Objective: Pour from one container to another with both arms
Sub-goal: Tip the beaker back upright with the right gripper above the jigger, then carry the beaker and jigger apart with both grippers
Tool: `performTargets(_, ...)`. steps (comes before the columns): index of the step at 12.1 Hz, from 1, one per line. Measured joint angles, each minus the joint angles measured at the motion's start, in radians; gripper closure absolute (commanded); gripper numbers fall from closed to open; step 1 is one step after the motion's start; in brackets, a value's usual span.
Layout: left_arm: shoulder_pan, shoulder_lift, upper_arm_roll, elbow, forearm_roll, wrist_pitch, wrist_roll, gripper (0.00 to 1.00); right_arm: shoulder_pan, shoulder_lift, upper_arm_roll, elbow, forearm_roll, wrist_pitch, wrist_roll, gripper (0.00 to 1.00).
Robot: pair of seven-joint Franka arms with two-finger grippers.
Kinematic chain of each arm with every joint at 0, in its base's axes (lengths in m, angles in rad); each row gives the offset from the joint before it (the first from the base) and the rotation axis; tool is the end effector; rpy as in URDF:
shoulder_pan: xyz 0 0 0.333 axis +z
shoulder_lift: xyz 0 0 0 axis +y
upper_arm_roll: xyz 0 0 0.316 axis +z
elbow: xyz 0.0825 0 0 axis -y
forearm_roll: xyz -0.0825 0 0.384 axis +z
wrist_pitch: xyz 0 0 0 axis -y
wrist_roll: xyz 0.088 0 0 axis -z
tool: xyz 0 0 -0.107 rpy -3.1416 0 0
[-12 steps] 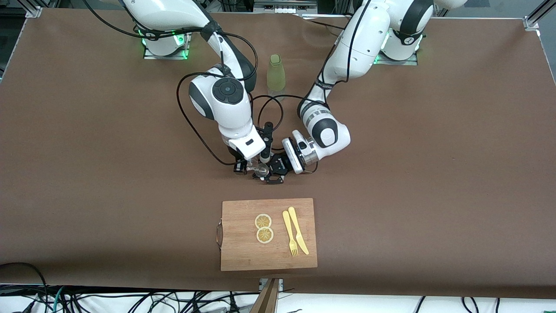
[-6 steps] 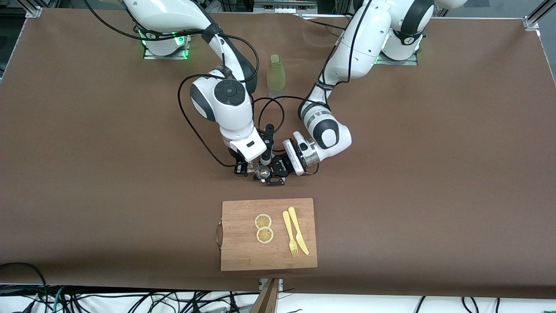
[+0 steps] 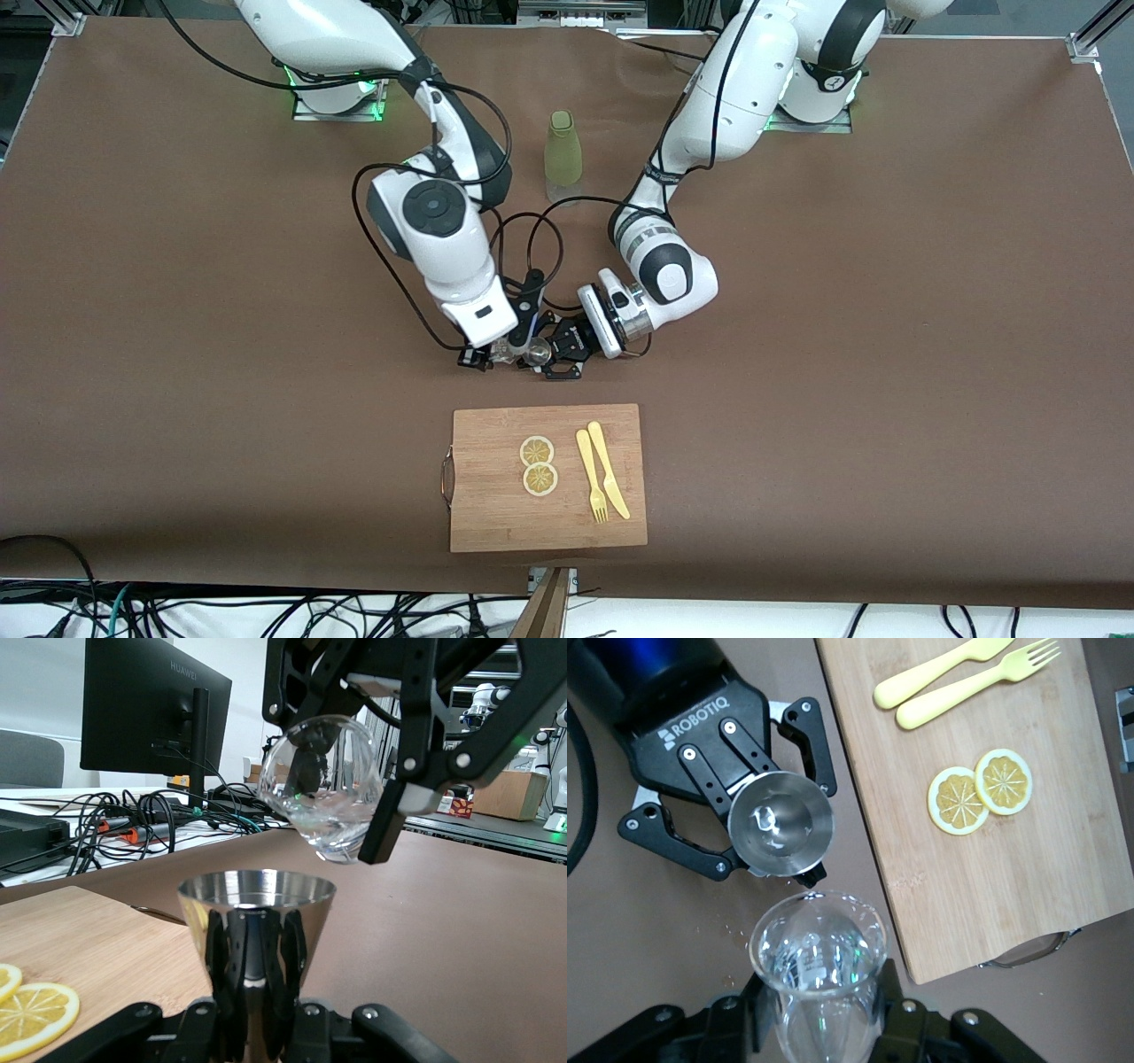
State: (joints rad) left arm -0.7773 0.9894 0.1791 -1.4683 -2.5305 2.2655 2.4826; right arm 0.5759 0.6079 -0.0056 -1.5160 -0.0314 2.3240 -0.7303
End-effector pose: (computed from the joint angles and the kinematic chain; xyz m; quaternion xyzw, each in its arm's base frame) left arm 0.5728 -0.4368 0.1056 0.6723 -0.3554 0.5233 0.3844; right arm 0.6109 0.3920 0.3264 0.7856 0.6104 0.0984 0.0219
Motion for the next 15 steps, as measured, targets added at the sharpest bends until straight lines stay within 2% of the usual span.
performTargets(4, 0.021, 0.000, 0.003, 0.005, 0.000, 0.000, -0.001, 1.00, -0.054, -0.009, -0.003, 0.010, 0.219, 0.000, -0.093, 0.75)
performTargets(8, 0.073, -0.013, 0.009, 0.012, 0.000, 0.000, -0.001, 1.00, -0.160, -0.034, -0.004, -0.002, 0.408, -0.001, -0.210, 0.75)
performTargets(12, 0.159, -0.040, 0.012, 0.008, 0.023, -0.009, 0.000, 1.00, -0.292, -0.082, -0.005, -0.082, 0.659, -0.001, -0.415, 0.75)
performTargets(15, 0.240, -0.069, 0.012, -0.043, 0.097, -0.087, 0.000, 1.00, -0.400, -0.118, -0.006, -0.183, 0.879, -0.003, -0.644, 0.75)
